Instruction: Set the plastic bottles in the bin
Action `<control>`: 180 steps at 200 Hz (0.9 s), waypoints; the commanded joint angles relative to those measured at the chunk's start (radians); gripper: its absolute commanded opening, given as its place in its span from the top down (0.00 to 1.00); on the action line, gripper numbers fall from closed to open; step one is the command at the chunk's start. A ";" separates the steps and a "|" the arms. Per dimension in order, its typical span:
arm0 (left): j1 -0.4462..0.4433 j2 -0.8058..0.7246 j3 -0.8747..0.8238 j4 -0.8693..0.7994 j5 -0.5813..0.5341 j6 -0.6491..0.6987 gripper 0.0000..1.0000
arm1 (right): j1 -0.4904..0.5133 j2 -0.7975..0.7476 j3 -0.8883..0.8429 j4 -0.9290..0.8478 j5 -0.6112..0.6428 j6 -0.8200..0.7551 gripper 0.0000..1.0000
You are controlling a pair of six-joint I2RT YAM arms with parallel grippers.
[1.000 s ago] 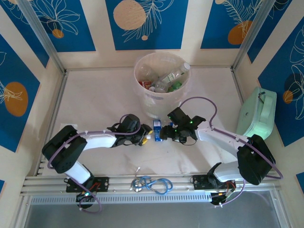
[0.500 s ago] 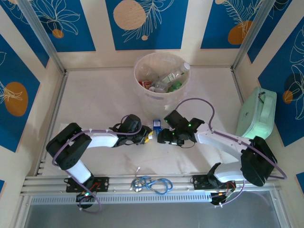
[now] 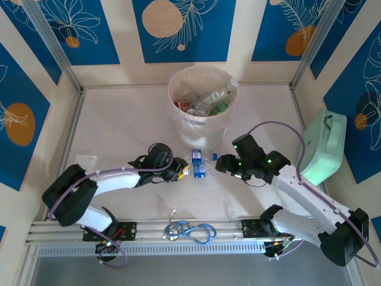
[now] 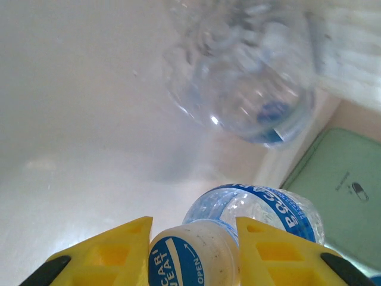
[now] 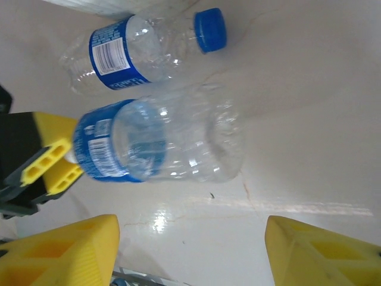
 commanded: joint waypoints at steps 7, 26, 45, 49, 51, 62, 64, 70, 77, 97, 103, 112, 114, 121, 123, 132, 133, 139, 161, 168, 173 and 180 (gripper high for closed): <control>-0.008 -0.158 0.002 -0.212 0.025 0.119 0.77 | -0.057 -0.062 0.070 -0.113 0.004 -0.045 0.34; -0.007 -0.262 0.027 -0.343 0.033 0.178 0.76 | -0.095 -0.099 0.125 -0.166 0.022 -0.067 0.34; -0.007 -0.352 0.092 -0.499 0.034 0.248 0.76 | -0.139 -0.136 0.185 -0.216 0.041 -0.082 0.34; -0.007 -0.368 0.112 -0.531 0.033 0.263 0.76 | -0.149 -0.141 0.198 -0.227 0.046 -0.085 0.34; -0.007 -0.375 0.123 -0.546 0.032 0.269 0.76 | -0.154 -0.145 0.205 -0.231 0.049 -0.086 0.34; -0.005 -0.408 0.186 -0.643 0.025 0.307 0.76 | -0.185 -0.157 0.240 -0.261 0.067 -0.091 0.33; -0.004 -0.413 0.200 -0.658 0.024 0.314 0.76 | -0.190 -0.161 0.246 -0.265 0.070 -0.091 0.33; -0.001 -0.424 0.239 -0.702 0.022 0.333 0.76 | -0.208 -0.167 0.260 -0.277 0.076 -0.091 0.33; 0.003 -0.434 0.287 -0.744 0.017 0.351 0.76 | -0.230 -0.173 0.272 -0.285 0.077 -0.092 0.32; 0.028 -0.443 0.431 -0.831 -0.017 0.386 0.76 | -0.277 -0.171 0.272 -0.280 0.046 -0.090 0.32; 0.041 -0.436 0.475 -0.842 -0.023 0.390 0.76 | -0.283 -0.169 0.264 -0.273 0.036 -0.086 0.33; 0.063 -0.416 0.540 -0.844 -0.030 0.397 0.76 | -0.285 -0.167 0.249 -0.260 0.021 -0.078 0.33; 0.067 -0.410 0.556 -0.843 -0.032 0.398 0.76 | -0.285 -0.168 0.244 -0.257 0.019 -0.076 0.33; 0.085 -0.388 0.606 -0.829 -0.035 0.398 0.76 | -0.285 -0.169 0.231 -0.246 0.008 -0.069 0.34; 0.091 -0.378 0.620 -0.823 -0.034 0.399 0.76 | -0.285 -0.169 0.227 -0.243 0.004 -0.067 0.34; 0.112 -0.335 0.684 -0.793 -0.033 0.402 0.76 | -0.285 -0.172 0.211 -0.231 -0.008 -0.059 0.34; 0.114 -0.330 0.691 -0.790 -0.032 0.402 0.76 | -0.285 -0.172 0.211 -0.229 -0.010 -0.059 0.34; 0.127 -0.295 0.735 -0.770 -0.030 0.402 0.76 | -0.284 -0.174 0.202 -0.224 -0.016 -0.053 0.34; 0.185 -0.130 0.926 -0.712 0.004 0.425 0.76 | -0.273 -0.178 0.184 -0.211 -0.034 -0.046 0.34; 0.201 -0.070 1.000 -0.713 0.009 0.444 0.76 | -0.268 -0.180 0.181 -0.212 -0.034 -0.045 0.34; 0.210 -0.027 1.047 -0.716 0.014 0.460 0.76 | -0.262 -0.180 0.181 -0.215 -0.034 -0.044 0.34; 0.225 0.034 1.128 -0.739 0.021 0.480 0.76 | -0.257 -0.180 0.180 -0.219 -0.032 -0.044 0.34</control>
